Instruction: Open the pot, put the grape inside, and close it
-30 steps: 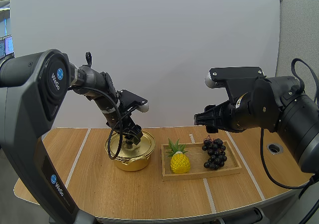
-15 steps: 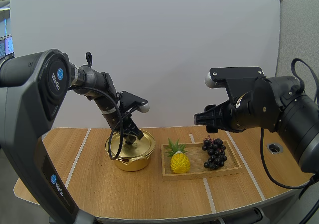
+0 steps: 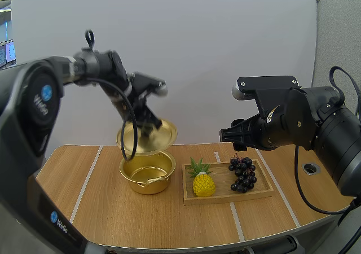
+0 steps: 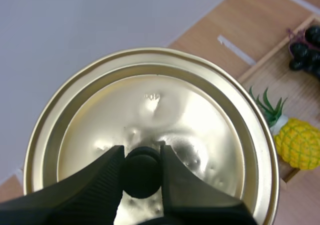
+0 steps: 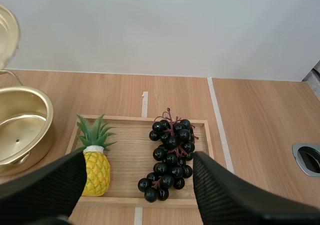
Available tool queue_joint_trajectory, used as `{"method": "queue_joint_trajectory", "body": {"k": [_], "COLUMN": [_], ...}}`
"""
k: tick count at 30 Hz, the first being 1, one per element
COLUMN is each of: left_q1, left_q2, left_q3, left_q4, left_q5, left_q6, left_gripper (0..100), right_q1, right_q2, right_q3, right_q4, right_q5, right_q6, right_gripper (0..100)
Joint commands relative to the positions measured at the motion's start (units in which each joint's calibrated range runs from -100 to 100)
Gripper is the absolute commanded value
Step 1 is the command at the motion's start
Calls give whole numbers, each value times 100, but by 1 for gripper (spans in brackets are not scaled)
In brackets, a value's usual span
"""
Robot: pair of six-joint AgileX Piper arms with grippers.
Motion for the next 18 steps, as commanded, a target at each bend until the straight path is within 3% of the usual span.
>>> {"method": "queue_joint_trajectory", "body": {"k": [1, 18], "left_q1": [-21, -21], "left_q2": [-824, -1674], "left_q3": [-979, -3334], "left_q4": [320, 474], "left_q5": [330, 164], "left_q6": [-377, -670], "left_gripper": [0, 0], "right_q1": [3, 3], "right_q2": [-5, -5], "right_q3": [-34, -34], "right_q4": [-35, -35], "right_q5": [-59, -59], "right_q6": [9, 9], "right_gripper": [100, 100]}}
